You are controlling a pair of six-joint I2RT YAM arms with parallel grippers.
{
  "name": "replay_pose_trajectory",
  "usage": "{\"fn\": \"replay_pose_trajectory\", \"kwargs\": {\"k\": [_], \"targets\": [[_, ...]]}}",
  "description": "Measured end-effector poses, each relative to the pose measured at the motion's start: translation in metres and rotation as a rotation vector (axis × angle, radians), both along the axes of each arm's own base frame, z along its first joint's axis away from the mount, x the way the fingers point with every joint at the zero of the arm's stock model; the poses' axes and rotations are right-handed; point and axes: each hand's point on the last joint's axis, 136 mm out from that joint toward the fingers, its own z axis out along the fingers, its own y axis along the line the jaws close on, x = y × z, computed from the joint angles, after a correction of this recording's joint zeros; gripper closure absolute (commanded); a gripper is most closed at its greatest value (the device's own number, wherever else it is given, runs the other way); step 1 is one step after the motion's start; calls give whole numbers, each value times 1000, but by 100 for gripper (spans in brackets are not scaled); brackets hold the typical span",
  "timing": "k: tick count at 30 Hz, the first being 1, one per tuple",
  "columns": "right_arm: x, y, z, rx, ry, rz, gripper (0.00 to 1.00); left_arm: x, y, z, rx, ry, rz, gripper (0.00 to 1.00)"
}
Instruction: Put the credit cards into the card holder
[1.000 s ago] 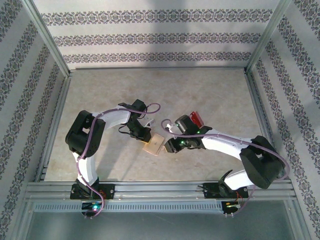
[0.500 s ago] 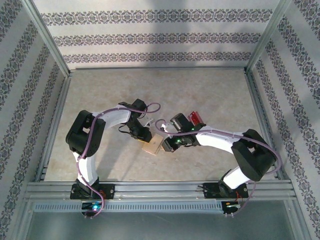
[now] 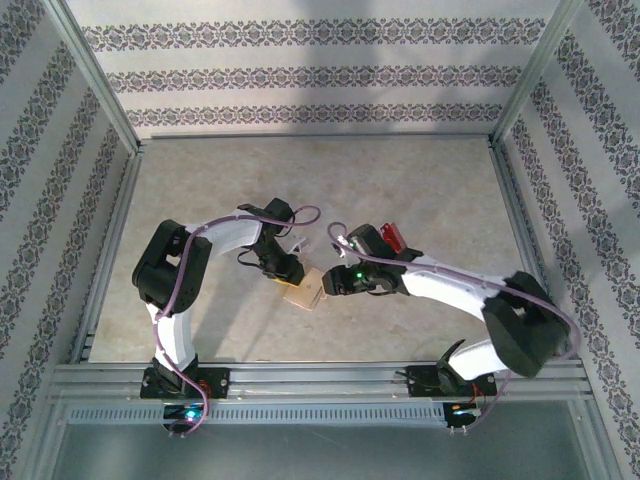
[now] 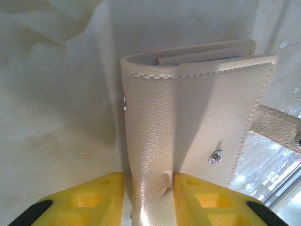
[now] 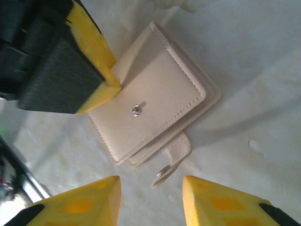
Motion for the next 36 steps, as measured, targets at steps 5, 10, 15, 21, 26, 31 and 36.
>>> {"fn": "replay_pose_trajectory", "kwargs": {"k": [5, 10, 15, 21, 26, 31, 36], "targets": [[-6, 15, 51, 123, -56, -115, 72, -1, 0, -2, 4, 11, 23, 67], [12, 19, 22, 71, 46, -275, 62, -2, -2, -2, -6, 26, 40, 67], [15, 7, -28, -57, 159, -413, 60, -2, -2, -1, -11, 27, 47, 67], [25, 14, -38, -77, 195, -461, 63, -3, -3, -1, -16, 30, 53, 67], [26, 16, -51, -98, 219, -475, 66, -3, -5, -1, -24, 40, 65, 67], [28, 19, -60, -116, 234, -476, 72, -3, -7, 1, -35, 48, 74, 67], [31, 23, -60, -115, 236, -474, 82, -4, -7, 1, -37, 58, 84, 66]]}}
